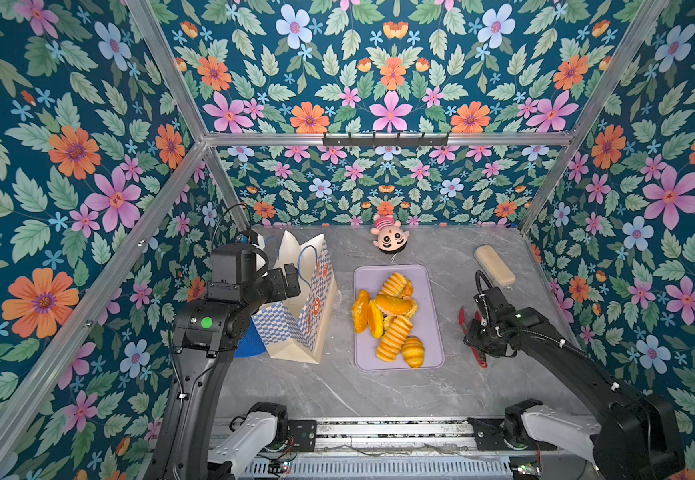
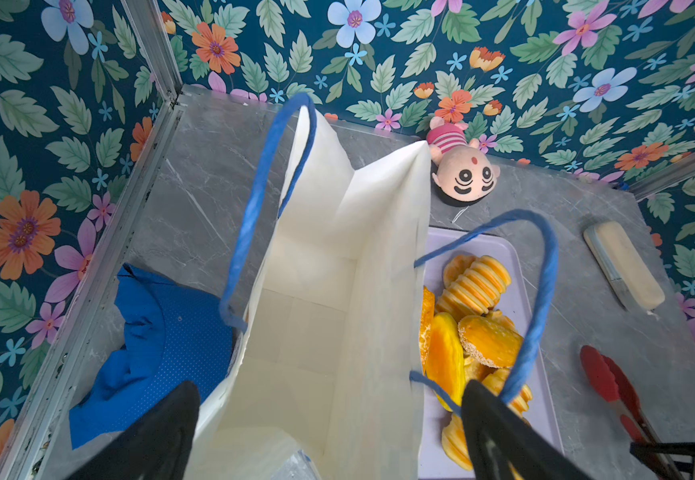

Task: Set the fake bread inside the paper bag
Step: 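Lift the red tongs with the right gripper and swing them toward the bread tray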

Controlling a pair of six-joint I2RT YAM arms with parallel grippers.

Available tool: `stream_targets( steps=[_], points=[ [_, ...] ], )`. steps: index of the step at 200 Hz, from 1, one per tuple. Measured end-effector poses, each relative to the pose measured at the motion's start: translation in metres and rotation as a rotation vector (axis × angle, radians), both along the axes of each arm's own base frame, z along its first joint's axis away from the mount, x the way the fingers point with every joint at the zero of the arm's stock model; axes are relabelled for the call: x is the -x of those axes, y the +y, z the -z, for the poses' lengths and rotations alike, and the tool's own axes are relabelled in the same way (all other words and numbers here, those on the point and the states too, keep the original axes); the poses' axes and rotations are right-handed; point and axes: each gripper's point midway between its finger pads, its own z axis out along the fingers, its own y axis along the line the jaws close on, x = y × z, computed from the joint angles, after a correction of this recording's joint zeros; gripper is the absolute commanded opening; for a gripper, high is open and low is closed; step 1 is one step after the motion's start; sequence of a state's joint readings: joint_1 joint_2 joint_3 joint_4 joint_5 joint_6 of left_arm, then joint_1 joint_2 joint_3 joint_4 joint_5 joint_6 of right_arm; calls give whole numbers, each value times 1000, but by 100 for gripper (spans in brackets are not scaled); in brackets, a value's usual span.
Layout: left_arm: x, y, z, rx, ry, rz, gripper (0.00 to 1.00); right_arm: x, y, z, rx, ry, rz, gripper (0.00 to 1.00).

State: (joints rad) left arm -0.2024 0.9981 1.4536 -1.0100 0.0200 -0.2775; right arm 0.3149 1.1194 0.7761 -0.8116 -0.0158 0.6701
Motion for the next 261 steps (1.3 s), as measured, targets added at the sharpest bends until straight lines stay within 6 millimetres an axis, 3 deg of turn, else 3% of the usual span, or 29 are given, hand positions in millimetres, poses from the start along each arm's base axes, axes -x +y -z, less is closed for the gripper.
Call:
stream_targets(
  steps=[64,122,164,217,261],
  points=[
    [-11,2,-13,-30,-17,-7,100,-5,0,-57,-17,-123,-33,45],
    [-17,13,-40,-89,-41,-47,100,-15,2,-97,-16,-221,-72,42],
    [-18,25,-39,-155,-6,-89,100,-23,9,-123,-34,-273,-124,39],
    [-14,40,-31,-215,36,-153,100,-29,28,-145,-106,-299,-214,40],
    [-17,54,-24,-242,64,-205,100,-28,48,-149,-197,-290,-284,40]
  ],
)
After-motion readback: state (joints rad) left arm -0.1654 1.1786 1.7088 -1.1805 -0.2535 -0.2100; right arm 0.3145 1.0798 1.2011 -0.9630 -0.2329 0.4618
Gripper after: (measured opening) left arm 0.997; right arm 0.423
